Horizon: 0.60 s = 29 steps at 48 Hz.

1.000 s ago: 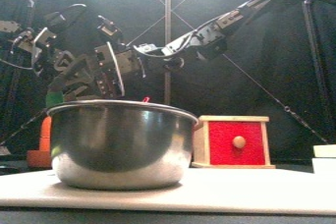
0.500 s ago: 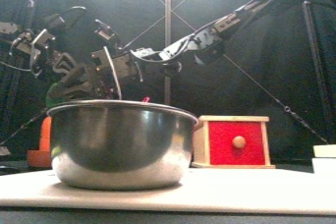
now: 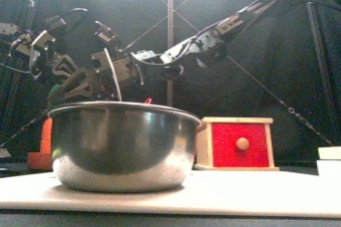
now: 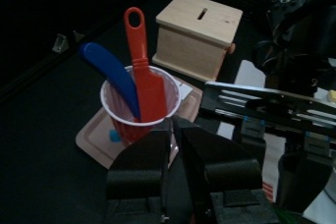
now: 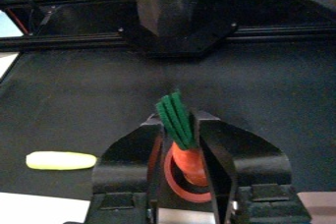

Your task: Put carrot onto cutting board

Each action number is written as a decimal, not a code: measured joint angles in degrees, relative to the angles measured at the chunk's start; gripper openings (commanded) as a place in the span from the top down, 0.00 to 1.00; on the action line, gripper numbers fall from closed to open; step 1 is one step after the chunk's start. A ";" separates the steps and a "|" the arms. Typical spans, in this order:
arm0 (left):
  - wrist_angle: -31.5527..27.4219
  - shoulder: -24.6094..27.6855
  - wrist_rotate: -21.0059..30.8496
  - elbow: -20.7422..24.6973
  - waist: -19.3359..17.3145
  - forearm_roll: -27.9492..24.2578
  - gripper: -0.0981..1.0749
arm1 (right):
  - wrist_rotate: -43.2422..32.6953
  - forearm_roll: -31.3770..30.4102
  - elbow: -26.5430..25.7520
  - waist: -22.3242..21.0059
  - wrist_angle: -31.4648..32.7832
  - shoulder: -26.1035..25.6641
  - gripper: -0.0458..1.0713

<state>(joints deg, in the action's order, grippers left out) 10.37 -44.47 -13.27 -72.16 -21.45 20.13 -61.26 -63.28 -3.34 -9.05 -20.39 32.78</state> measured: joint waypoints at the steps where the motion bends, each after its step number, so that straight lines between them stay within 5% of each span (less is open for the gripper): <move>1: 0.00 0.00 -0.09 -0.09 0.00 0.00 0.46 | 0.00 0.00 0.00 0.00 0.00 0.00 0.41; 17: -0.09 0.00 0.00 -0.18 -0.09 0.35 0.46 | 0.00 1.14 0.18 0.00 0.00 -0.26 0.44; 29: -0.18 0.00 -0.09 -0.18 -0.26 0.35 0.46 | 0.18 4.04 1.85 -0.44 0.00 -5.27 0.45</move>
<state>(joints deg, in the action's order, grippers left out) 10.20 -44.47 -13.36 -72.33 -21.71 20.48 -61.08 -59.24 -1.49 -9.49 -20.39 27.51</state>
